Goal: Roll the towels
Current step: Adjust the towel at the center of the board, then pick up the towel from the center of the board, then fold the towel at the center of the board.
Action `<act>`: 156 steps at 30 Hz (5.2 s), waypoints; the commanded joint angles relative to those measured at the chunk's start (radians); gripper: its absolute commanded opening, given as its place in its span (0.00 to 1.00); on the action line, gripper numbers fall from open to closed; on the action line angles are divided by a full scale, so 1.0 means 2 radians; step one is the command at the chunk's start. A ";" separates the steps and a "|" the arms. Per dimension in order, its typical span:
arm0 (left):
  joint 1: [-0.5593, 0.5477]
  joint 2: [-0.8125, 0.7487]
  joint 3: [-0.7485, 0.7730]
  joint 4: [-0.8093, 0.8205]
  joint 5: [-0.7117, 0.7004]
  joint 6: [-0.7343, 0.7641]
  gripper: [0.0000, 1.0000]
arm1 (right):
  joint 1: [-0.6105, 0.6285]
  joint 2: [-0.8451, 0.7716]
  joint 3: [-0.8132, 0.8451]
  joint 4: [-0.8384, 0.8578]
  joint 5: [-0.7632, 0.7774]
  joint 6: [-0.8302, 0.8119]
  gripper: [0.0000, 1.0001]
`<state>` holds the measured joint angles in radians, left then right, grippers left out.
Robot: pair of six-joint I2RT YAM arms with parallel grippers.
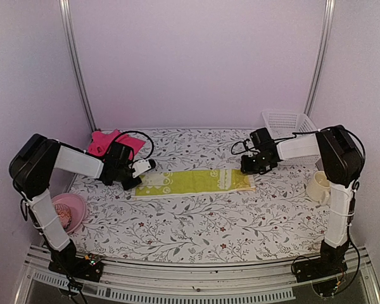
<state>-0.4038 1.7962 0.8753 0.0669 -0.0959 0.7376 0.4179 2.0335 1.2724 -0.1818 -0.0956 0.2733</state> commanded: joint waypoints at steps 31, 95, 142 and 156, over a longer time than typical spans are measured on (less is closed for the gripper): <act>-0.028 -0.058 0.022 -0.054 0.083 0.008 0.62 | -0.010 -0.123 -0.087 -0.027 -0.032 0.006 0.03; 0.091 -0.422 -0.141 -0.128 0.261 -0.026 0.97 | -0.006 -0.048 -0.079 -0.056 0.035 0.081 0.54; 0.102 -0.434 -0.159 -0.107 0.263 -0.027 0.97 | -0.005 -0.177 -0.036 -0.093 -0.023 0.019 0.02; 0.103 -0.432 -0.161 -0.106 0.266 -0.027 0.97 | 0.098 -0.036 0.142 -0.081 -0.095 0.033 0.02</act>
<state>-0.2108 0.9291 0.5728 -0.1669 0.4183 0.6941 0.5755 1.9057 1.4742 -0.3668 -0.2260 0.3317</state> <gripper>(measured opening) 0.974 0.037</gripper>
